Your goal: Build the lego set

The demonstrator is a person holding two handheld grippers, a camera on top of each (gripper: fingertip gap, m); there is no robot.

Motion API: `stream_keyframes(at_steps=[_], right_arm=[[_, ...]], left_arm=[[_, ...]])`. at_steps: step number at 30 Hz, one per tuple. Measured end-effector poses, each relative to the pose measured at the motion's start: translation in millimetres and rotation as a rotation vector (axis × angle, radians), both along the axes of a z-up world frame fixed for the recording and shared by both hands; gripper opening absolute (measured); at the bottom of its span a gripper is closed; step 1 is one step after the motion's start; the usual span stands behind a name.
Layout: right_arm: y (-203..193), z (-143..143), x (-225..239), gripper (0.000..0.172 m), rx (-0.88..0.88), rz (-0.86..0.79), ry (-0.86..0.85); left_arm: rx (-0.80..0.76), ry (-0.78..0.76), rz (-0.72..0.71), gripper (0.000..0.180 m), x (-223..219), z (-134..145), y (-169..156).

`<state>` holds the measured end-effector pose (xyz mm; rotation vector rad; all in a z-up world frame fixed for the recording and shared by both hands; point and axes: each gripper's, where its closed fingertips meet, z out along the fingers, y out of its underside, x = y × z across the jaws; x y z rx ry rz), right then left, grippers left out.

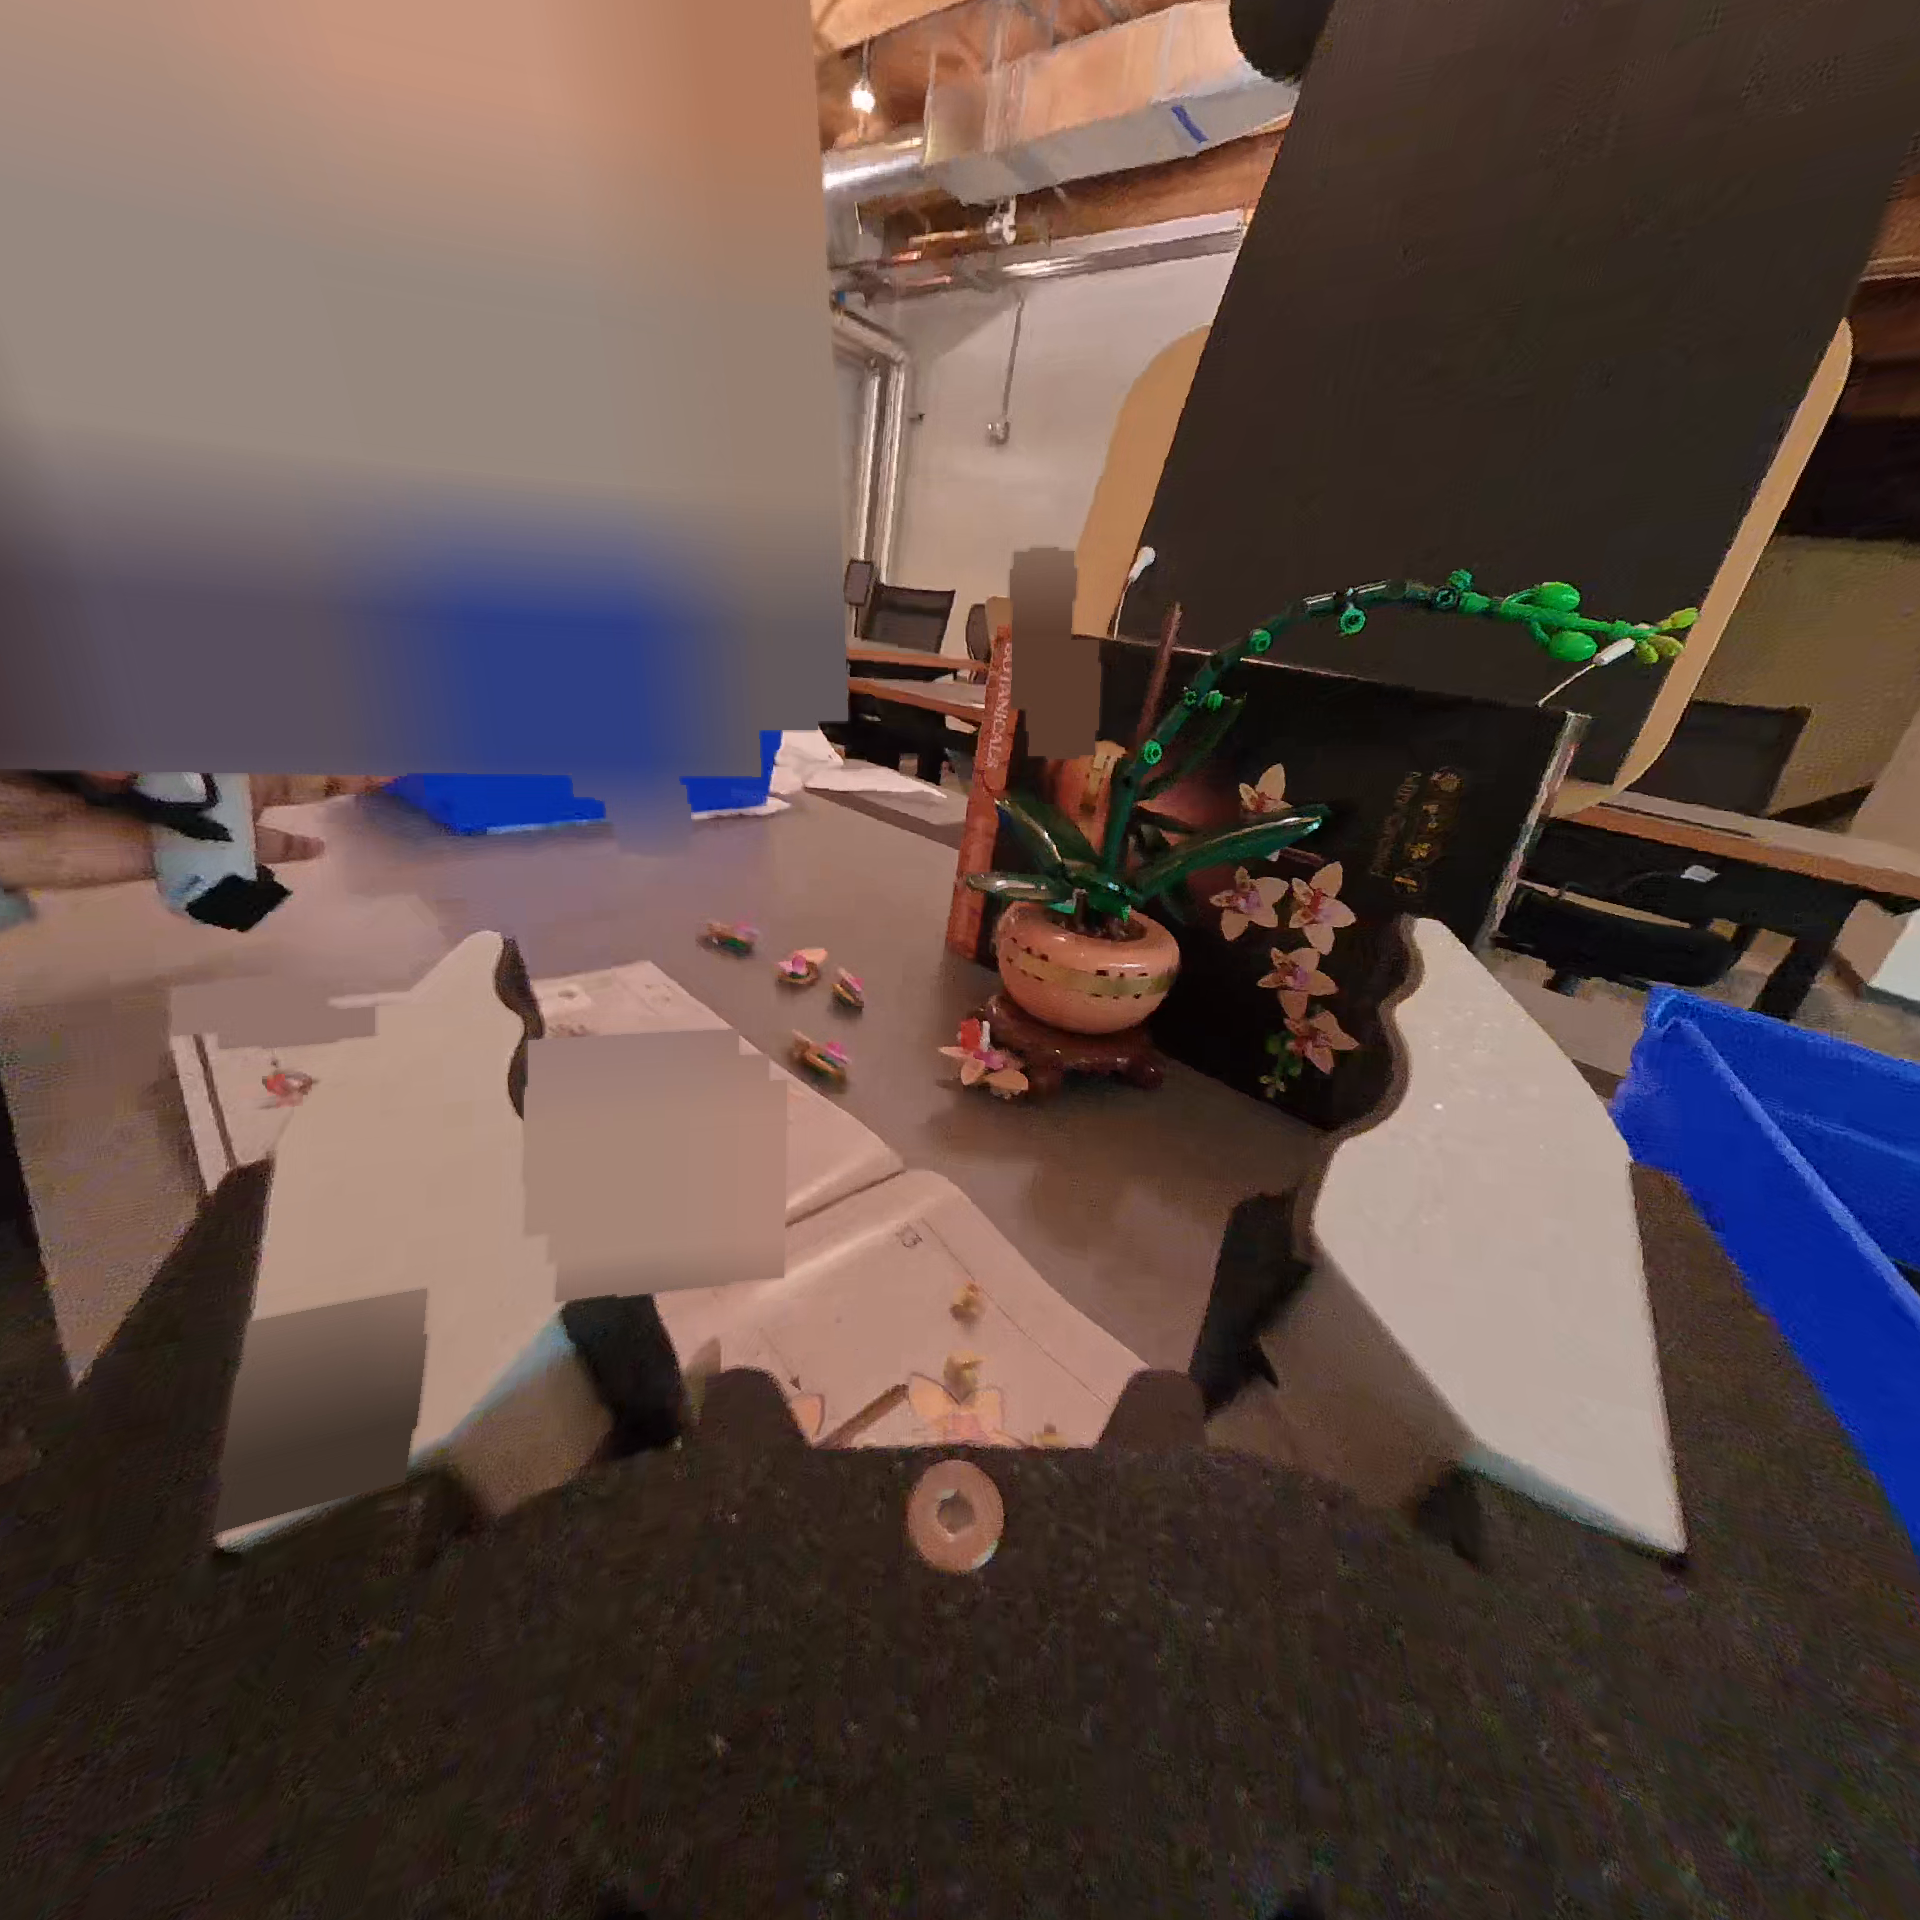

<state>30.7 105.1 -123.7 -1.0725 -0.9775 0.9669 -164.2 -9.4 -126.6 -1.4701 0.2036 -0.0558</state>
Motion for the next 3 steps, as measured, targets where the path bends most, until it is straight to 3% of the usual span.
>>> stream_keyframes(at_steps=[3], right_arm=[[5.0, -8.3, 5.2, 0.141, 0.020, -0.044, -0.011]], left_arm=[[-0.040, -0.020, -0.096, 0.146, 9.8, -23.5, 0.5]])
